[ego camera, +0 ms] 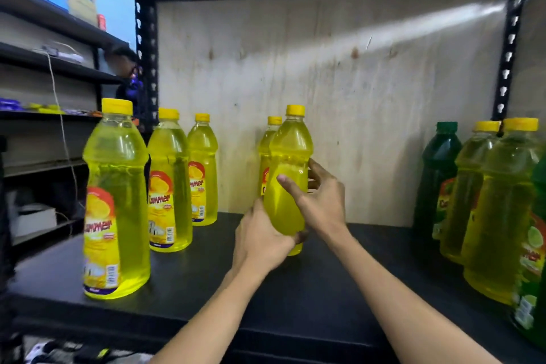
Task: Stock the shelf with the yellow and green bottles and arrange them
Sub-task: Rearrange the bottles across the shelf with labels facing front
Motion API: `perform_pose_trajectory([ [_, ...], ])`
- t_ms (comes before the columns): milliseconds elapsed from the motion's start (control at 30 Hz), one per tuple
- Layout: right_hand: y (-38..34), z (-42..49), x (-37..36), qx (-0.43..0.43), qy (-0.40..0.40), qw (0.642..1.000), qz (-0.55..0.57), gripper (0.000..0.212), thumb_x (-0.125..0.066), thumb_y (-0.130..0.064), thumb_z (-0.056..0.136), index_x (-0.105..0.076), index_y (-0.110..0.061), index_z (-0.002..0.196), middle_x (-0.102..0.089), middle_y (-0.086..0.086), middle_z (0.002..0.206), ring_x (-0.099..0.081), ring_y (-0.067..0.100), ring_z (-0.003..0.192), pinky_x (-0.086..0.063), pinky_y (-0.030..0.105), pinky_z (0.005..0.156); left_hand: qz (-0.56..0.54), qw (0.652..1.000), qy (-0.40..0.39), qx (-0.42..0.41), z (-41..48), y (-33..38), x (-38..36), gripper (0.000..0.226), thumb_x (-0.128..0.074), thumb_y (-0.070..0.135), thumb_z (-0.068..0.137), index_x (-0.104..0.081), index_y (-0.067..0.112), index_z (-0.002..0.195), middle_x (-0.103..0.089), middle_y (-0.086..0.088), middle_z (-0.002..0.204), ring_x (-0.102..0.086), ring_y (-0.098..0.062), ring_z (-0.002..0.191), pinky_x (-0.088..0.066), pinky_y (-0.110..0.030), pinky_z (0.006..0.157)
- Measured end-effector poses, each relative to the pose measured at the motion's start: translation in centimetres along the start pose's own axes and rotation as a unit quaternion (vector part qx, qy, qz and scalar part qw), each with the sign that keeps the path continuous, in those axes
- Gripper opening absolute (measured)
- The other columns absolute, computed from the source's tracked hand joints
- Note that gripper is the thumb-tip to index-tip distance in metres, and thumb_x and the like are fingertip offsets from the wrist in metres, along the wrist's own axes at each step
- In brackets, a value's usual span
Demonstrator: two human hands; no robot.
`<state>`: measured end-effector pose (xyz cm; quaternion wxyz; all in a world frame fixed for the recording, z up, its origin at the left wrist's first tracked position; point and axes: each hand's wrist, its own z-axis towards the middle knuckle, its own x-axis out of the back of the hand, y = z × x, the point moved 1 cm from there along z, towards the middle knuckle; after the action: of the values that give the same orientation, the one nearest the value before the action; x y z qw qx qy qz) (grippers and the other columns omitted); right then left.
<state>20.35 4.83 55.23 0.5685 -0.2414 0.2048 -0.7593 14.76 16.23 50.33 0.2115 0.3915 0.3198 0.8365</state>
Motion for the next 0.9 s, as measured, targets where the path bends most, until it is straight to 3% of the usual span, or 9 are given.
perform_pose_trajectory([
  [133,-0.5,-0.1,-2.4,0.000,-0.005,1.000,0.026,0.041,-0.077,-0.059,0.072,-0.069,-0.034,0.104,-0.072,-0.019,0.083,-0.068,-0.004,0.081,-0.058,0.027,0.076,0.015,0.999,0.035,0.014,0.0,-1.2,1.2,0.096,-0.082,0.066,0.051,-0.045,0.026,0.129,-0.061,-0.003,0.123,-0.058,-0.028,0.117,-0.048,-0.038,0.093],
  [267,-0.5,-0.6,-3.5,0.004,-0.007,1.000,0.014,0.064,-0.072,-0.069,0.066,-0.070,-0.027,0.115,-0.074,-0.012,0.092,-0.069,0.002,0.086,-0.059,0.032,0.078,0.022,0.999,0.032,0.033,-0.1,-1.8,1.5,0.093,-0.085,0.063,0.050,-0.045,0.026,0.126,-0.063,-0.003,0.121,-0.061,-0.029,0.114,-0.049,-0.034,0.088],
  [533,0.0,-1.2,-2.9,-0.012,-0.015,0.999,0.035,0.056,-0.078,-0.057,0.072,-0.065,-0.032,0.120,-0.065,-0.028,0.089,-0.065,-0.008,0.087,-0.057,0.024,0.079,0.035,0.999,0.020,0.035,-0.3,-1.6,1.3,0.101,-0.086,0.064,0.048,-0.042,0.022,0.128,-0.061,-0.004,0.123,-0.059,-0.029,0.115,-0.049,-0.038,0.090],
  [733,0.6,-1.6,-2.2,-0.035,-0.071,0.996,0.048,0.067,-0.080,-0.050,0.076,-0.055,-0.026,0.134,-0.068,-0.007,0.108,-0.067,0.012,0.099,-0.057,0.033,0.087,0.048,0.998,0.015,0.044,-0.2,-1.7,1.0,0.107,-0.087,0.061,0.049,-0.038,0.018,0.134,-0.057,-0.009,0.128,-0.056,-0.033,0.120,-0.047,-0.040,0.094],
  [900,1.0,-1.9,-1.9,-0.034,-0.085,0.995,0.029,0.067,-0.076,-0.054,0.078,-0.055,-0.025,0.135,-0.067,-0.009,0.103,-0.066,0.009,0.092,-0.057,0.027,0.084,0.061,0.997,0.021,0.042,0.0,-1.9,0.7,0.103,-0.087,0.061,0.049,-0.039,0.019,0.130,-0.058,-0.011,0.126,-0.057,-0.037,0.117,-0.047,-0.044,0.092],
])
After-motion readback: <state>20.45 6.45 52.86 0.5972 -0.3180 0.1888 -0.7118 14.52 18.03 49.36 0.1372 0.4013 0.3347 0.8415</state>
